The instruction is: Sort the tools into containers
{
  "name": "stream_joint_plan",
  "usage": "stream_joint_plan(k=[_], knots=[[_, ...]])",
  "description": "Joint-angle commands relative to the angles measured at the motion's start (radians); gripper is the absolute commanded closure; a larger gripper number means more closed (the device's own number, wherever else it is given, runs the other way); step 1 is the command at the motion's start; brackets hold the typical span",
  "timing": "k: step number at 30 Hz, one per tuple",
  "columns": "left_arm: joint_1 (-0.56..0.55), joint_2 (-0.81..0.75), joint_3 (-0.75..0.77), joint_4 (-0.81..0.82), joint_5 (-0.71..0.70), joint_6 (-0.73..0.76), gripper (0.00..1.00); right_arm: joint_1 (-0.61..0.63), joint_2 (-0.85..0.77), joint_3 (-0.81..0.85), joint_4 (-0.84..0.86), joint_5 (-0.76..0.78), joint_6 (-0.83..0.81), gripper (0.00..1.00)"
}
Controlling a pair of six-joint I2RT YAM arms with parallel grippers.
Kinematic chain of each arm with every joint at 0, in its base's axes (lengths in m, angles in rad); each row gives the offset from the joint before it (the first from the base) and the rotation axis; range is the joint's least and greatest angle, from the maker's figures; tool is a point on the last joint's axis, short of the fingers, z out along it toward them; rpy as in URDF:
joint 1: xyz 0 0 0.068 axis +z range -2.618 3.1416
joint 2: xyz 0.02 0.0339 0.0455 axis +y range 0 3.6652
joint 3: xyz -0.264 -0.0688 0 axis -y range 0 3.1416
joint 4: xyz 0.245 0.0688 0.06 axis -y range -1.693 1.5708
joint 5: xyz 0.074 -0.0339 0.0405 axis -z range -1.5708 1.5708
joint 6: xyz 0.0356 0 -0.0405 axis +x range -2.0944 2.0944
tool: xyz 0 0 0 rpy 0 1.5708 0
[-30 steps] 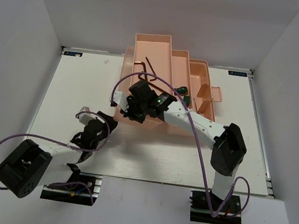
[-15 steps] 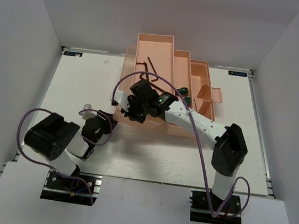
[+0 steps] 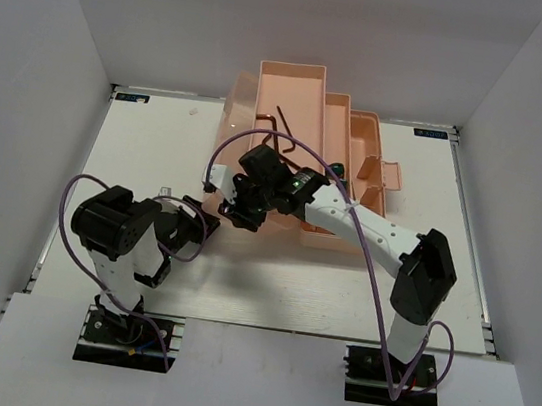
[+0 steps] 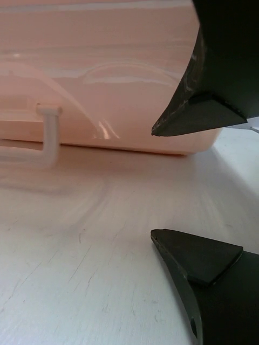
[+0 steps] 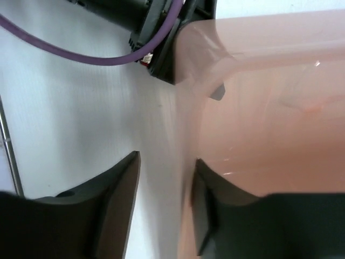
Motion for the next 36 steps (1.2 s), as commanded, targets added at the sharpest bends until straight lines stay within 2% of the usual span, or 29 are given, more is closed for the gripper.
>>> stream_joint_plan(k=[1,5,9,13,16,19,20,22,23,24,25,27,28,30,32,33,34,35,36], knots=[[0.017,-0.011,0.017,0.366,0.080,0.028,0.19,0.007,-0.075,-0.001,0.062,-0.016,0.001,0.42],[0.027,-0.062,0.017,0.322,0.091,0.039,0.19,0.009,-0.084,0.000,0.051,-0.005,-0.005,0.24],[0.045,-0.096,0.028,0.269,0.100,0.048,0.18,0.010,-0.112,-0.001,0.019,-0.014,-0.025,0.21],[0.045,-0.117,0.048,0.229,0.111,0.058,0.18,0.009,-0.158,0.009,-0.053,-0.104,-0.079,0.21],[0.054,-0.126,0.068,0.202,0.120,0.067,0.18,0.010,-0.196,0.011,-0.142,-0.187,-0.149,0.26],[0.054,-0.126,0.086,0.191,0.129,0.067,0.18,0.010,-0.239,0.011,-0.251,-0.264,-0.228,0.38],[0.054,-0.126,0.095,0.191,0.129,0.067,0.18,0.010,-0.268,0.004,-0.253,-0.270,-0.242,0.51],[0.054,-0.126,0.106,0.180,0.129,0.067,0.18,0.006,-0.284,0.003,-0.263,-0.259,-0.236,0.69],[0.054,-0.126,0.106,0.180,0.138,0.067,0.18,0.007,-0.311,0.016,-0.260,-0.215,-0.225,0.90],[0.054,-0.126,0.117,0.171,0.138,0.067,0.18,0.006,-0.319,0.020,-0.241,-0.186,-0.213,0.99],[0.054,-0.126,0.117,0.171,0.138,0.067,0.18,0.006,-0.327,0.028,-0.231,-0.092,-0.193,1.00],[0.054,-0.126,0.126,0.162,0.138,0.067,0.18,-0.002,-0.356,0.068,-0.222,-0.028,-0.183,1.00],[0.054,-0.126,0.126,0.162,0.138,0.067,0.18,-0.006,-0.368,0.091,-0.218,0.054,-0.165,1.00],[0.054,-0.126,0.135,0.162,0.147,0.067,0.18,-0.026,-0.388,0.100,-0.202,0.096,-0.154,1.00],[0.054,-0.135,0.135,0.142,0.147,0.067,0.18,-0.046,-0.413,0.088,-0.135,0.240,-0.121,1.00],[0.054,-0.135,0.135,0.142,0.147,0.067,0.18,-0.052,-0.423,0.074,-0.110,0.347,-0.093,1.00],[0.054,-0.135,0.144,0.133,0.147,0.076,0.18,-0.072,-0.449,0.004,0.027,0.422,-0.076,1.00],[0.054,-0.145,0.144,0.133,0.147,0.076,0.18,-0.094,-0.459,-0.028,0.081,0.653,-0.062,1.00],[0.054,-0.145,0.144,0.121,0.147,0.076,0.18,-0.132,-0.474,-0.100,0.139,0.705,-0.077,1.00]])
